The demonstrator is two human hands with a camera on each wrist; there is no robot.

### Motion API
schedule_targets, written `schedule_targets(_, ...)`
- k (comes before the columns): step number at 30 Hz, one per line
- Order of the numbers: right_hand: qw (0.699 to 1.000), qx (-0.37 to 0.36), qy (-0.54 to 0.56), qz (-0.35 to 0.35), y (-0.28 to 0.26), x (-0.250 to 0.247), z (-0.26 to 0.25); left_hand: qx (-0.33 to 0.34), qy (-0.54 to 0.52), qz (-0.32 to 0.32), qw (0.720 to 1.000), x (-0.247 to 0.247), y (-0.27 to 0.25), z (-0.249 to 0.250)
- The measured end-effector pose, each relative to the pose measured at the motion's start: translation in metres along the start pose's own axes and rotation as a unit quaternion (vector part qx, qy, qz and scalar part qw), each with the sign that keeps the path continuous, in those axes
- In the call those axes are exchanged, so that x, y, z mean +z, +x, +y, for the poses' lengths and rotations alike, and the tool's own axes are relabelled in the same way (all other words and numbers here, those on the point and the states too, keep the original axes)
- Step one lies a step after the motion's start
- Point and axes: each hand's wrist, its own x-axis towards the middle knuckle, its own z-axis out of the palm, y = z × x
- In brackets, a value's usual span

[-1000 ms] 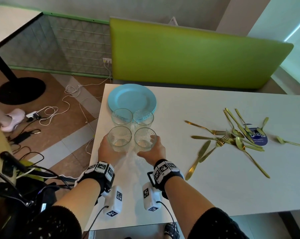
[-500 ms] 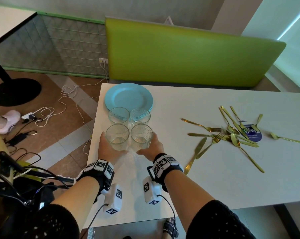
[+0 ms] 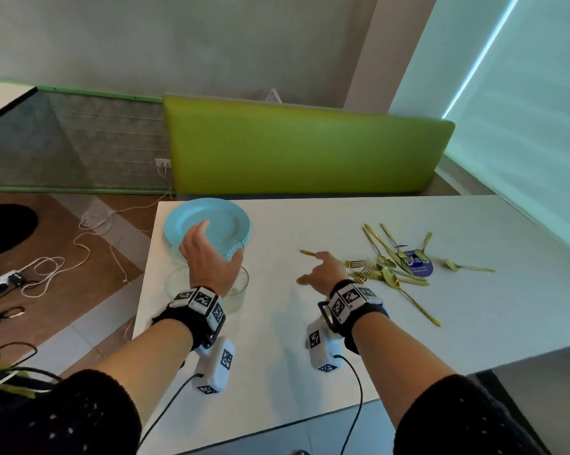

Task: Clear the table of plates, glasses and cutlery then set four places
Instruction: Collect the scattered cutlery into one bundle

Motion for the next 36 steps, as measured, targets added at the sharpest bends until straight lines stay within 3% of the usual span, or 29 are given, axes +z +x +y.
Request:
schedule_targets(8, 0.994, 0.076, 0.025, 0.07, 0.021, -0.083, 0.087, 0.02, 0.023, -0.203, 0.979, 0.11, 0.008, 0.075)
schedule_targets(13, 0.991, 0.104, 0.019, 0.078, 0.059, -0.117, 0.136, -0.021, 0.117, -0.371, 0.921, 0.193, 0.024, 0.085)
schedule_targets(16, 0.989, 0.12, 0.028, 0.076, 0.082, -0.134, 0.157, -0.012, 0.196, -0.427, 0.883, 0.234, 0.034, 0.082)
schedule_targets(25, 0.994, 0.101, 0.002, 0.039, 0.123, -0.132, 0.184, 0.04, 0.27, -0.442, 0.855, 0.297, 0.038, 0.065)
schedule_targets(32, 0.998, 0.066, -0.012, -0.018, 0.129, -0.11, 0.173, 0.098, 0.263, -0.396, 0.874, 0.303, 0.039, 0.054)
schedule_targets(36, 0.995, 0.078, -0.025, -0.053, 0.125, -0.093, 0.164, 0.116, 0.279, -0.419, 0.856, 0.296, 0.043, 0.056)
